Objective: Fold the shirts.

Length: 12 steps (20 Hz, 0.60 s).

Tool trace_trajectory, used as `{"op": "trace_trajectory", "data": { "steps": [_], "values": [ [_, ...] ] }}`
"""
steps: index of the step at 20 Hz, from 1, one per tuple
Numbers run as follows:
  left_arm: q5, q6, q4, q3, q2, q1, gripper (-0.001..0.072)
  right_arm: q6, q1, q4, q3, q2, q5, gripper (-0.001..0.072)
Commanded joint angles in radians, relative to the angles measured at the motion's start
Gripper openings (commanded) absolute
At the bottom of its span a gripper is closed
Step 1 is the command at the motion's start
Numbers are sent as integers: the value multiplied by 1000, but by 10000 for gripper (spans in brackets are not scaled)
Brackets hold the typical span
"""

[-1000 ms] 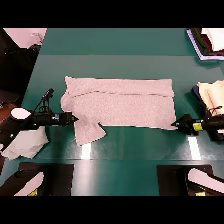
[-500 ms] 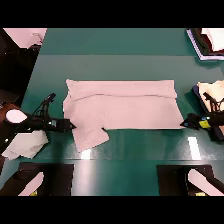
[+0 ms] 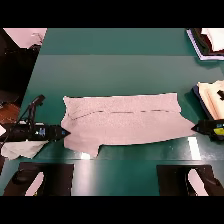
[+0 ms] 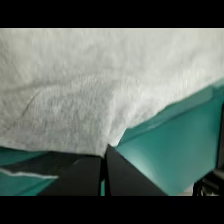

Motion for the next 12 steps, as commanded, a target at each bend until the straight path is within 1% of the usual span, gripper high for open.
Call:
{"op": "trace_trajectory", "data": {
  "steps": [1,4,8,12],
  "values": [
    [173,-7,-8,55,-69,0,24,0,3,71,84,-71,-32,10],
    [289,23,-10,102,-204,0,24,-1,5,80,172,-217,-73,10],
    [378,75,-37,164,-379,0,25,-9,7,153,253,-390,-120,10],
    [510,80,-49,187,-489,0,25,-9,48,178,329,-543,-158,10]
  ]
}}
